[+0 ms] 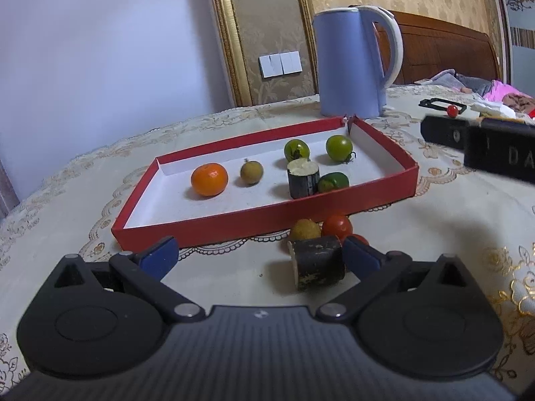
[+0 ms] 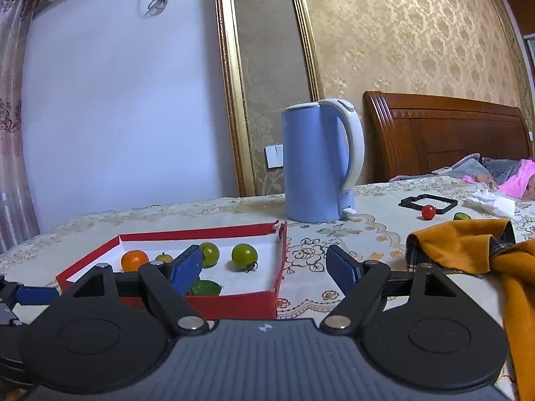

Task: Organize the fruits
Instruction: 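Move the open left gripper toward the second eggplant slice on the table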

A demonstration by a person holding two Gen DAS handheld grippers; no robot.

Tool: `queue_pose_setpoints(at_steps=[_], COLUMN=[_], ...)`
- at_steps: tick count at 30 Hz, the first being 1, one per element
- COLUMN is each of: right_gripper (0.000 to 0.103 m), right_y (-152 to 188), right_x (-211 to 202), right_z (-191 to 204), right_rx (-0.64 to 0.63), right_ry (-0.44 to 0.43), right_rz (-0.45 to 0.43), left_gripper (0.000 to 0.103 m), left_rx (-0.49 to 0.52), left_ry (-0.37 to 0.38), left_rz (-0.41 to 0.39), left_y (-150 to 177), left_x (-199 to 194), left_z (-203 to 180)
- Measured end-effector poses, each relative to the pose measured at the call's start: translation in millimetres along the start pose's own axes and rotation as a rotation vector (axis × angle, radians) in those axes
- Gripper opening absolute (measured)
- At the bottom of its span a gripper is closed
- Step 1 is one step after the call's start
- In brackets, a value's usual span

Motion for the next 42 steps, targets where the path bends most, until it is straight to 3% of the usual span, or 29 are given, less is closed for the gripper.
queue_pose_setpoints(at_steps=[2, 6, 9, 13, 16, 19, 23, 25, 32, 37, 40, 42], right_gripper=[0.081, 0.081, 0.081, 0.081, 0.081, 0.081, 0.081, 0.081, 0.082, 0.087, 0.087, 0.087], right_y=[2.4, 6.8, 8.3, 10.1, 8.2, 5.5, 4.9, 6.0, 9.4, 9.6, 9.8, 10.1], right_x=[1.9, 2.3, 0.1, 3.9, 3.5, -2.4, -8.3, -9.4, -8.0, -6.8, -6.1, -5.8], right_z=[0.8, 3.0, 4.6, 8.2, 9.2, 7.0, 2.9, 2.1, -1.4, 0.7, 2.9, 5.1], right_rx=[-0.002, 0.019, 0.032, 0.035, 0.022, 0.015, 0.012, 0.010, 0.025, 0.014, 0.015, 0.016], right_ry=[0.002, -0.013, -0.022, -0.030, -0.012, -0.002, 0.004, 0.002, -0.011, -0.009, -0.019, -0.026], right_rz=[0.012, 0.026, 0.023, 0.031, 0.031, 0.022, 0.019, 0.019, 0.027, 0.028, 0.030, 0.028], left_gripper=[0.103, 0.103, 0.103, 0.103, 0.103, 0.103, 0.103, 0.103, 0.103, 0.103, 0.103, 0.103], left_rx=[-0.003, 0.037, 0.004, -0.061, -0.034, 0.024, 0.069, 0.065, 0.064, 0.036, -0.009, -0.052], left_ry=[-0.004, -0.175, -0.249, -0.133, -0.019, 0.016, -0.004, 0.017, -0.038, -0.145, -0.237, -0.188], left_rz=[0.012, 0.024, 0.034, 0.015, -0.032, -0.075, -0.070, -0.027, 0.001, 0.047, 0.076, 0.100], left_y=[-1.1, 7.5, 17.0, 7.7, -4.8, -11.7, -10.9, -9.1, -1.4, 10.3, 22.2, 22.9], left_x=[2.1, 5.1, 6.3, -3.7, -16.9, -24.7, -16.7, -7.4, 4.1, 12.1, 15.0, 15.1], left_z=[2.4, 36.2, 79.6, 88.5, 53.8, 18.7, -3.2, -8.7, -2.9, 29.6, 73.8, 90.3])
Point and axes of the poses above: each gripper's, at about its wrist camera, not at the fingertips, and x roughly the way its jaws point, z to its left, y to its underside, the point moved 8 cm from there along x, roughly the way its jaws point, and after that the axes turned 10 degrees about -y, right-handed, at the moved point
